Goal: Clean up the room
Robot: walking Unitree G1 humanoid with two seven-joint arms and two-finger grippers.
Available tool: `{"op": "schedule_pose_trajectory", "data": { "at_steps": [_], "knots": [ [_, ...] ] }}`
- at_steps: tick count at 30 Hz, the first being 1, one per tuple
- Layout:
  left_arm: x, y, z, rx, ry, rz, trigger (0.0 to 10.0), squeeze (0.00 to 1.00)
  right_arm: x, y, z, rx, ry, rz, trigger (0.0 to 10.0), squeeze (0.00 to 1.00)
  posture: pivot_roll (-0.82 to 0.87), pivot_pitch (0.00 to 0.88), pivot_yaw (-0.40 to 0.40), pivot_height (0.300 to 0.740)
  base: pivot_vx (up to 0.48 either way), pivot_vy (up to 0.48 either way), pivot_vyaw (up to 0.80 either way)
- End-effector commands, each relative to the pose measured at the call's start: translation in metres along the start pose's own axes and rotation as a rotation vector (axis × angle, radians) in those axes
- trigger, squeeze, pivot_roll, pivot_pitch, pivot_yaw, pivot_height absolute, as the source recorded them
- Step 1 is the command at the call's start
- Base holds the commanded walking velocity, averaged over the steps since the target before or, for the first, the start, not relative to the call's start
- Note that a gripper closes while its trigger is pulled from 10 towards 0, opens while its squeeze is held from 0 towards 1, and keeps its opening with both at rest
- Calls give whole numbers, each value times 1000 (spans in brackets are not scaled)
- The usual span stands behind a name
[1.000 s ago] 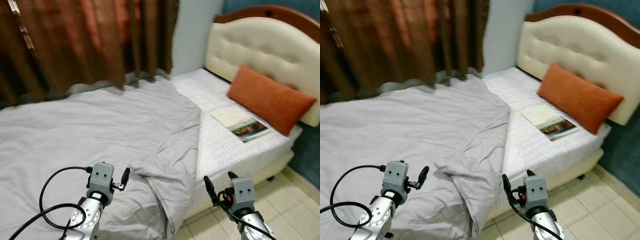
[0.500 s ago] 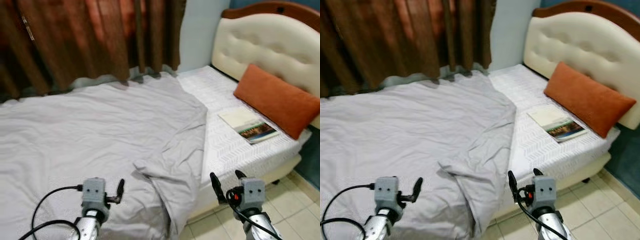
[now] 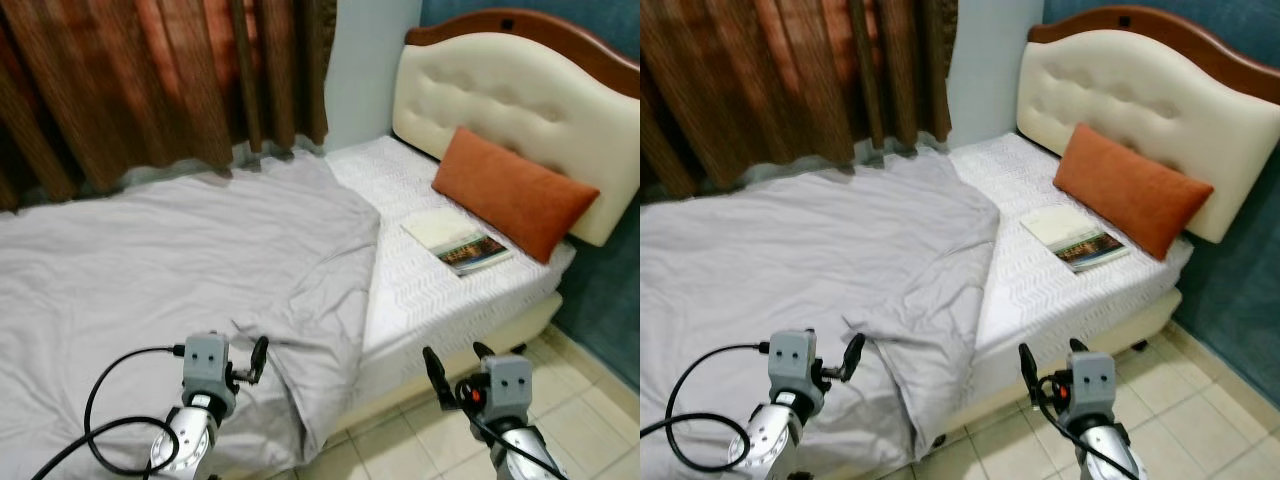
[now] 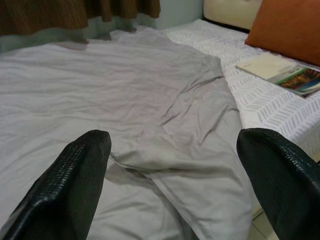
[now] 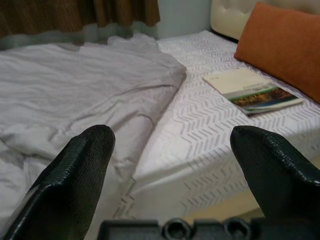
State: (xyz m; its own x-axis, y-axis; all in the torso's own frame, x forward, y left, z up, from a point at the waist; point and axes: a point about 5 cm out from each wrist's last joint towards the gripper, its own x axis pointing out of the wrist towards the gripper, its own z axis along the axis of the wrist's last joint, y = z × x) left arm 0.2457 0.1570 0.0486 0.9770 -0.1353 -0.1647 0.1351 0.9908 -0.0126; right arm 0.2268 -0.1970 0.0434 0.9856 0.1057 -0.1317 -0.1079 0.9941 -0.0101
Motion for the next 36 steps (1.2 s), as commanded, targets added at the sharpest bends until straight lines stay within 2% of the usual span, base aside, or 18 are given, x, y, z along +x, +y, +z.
{"op": "schedule_pose_trajectory", "data": {
  "at_steps": [1, 8, 24, 29, 36],
  "knots": [
    [-1, 5, -3, 34, 15, 15, 10000, 0, 3, 4, 6, -3, -19, 12, 10000, 0, -45, 6, 18, 740, 352, -322, 0],
    [2, 11, 1, 46, 4, 36, 10000, 0, 3, 5, 7, -5, -16, 24, 10000, 0, -40, 10, 17, 740, 86, -46, 0],
    [9, 10, 4, 10, 14, 35, 10000, 0, 6, 9, 7, -12, -2, 56, 10000, 0, -42, 0, 18, 740, 361, 315, 0],
    [13, 9, 5, 33, 17, 29, 10000, 0, 7, 9, 6, -13, -2, 58, 10000, 0, -45, 0, 21, 740, 377, 298, 0],
    [17, 3, 5, 68, 33, -11, 10000, 0, 4, 9, 5, -13, 2, 57, 10000, 0, -55, 0, 28, 740, 477, 0, 0]
  ]
}}
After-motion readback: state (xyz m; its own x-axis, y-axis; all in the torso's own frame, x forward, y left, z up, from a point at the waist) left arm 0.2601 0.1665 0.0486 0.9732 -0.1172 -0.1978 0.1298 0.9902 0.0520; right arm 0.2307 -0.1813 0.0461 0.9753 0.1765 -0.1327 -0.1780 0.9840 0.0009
